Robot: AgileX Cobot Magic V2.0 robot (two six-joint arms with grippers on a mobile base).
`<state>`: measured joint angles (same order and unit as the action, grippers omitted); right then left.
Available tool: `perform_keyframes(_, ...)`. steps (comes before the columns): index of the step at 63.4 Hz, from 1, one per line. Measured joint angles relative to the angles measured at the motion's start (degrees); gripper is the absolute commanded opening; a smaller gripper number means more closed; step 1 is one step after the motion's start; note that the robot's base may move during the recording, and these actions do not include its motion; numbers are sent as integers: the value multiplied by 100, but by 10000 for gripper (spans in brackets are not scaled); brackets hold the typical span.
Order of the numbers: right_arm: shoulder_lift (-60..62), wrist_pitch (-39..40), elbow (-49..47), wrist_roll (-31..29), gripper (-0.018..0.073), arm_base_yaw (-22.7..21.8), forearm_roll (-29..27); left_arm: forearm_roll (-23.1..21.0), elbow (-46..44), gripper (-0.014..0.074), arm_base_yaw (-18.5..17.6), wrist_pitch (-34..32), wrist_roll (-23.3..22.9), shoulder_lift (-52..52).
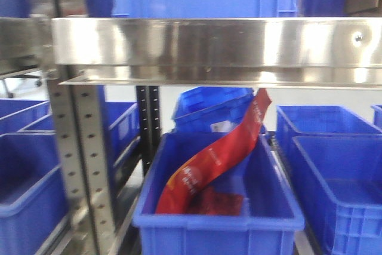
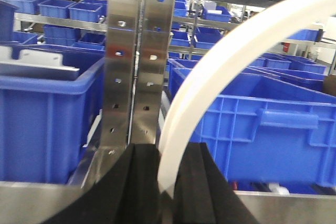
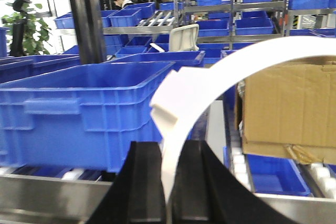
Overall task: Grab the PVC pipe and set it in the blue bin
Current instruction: 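Position the held pipe arc above an open blue bin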
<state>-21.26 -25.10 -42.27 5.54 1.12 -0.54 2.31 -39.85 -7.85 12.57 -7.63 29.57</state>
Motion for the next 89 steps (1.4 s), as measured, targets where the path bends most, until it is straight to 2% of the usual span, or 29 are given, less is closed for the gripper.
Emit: perform_keyframes(89,0,0,0,0,-168,0,0,0,0,-111,0,0,0,0)
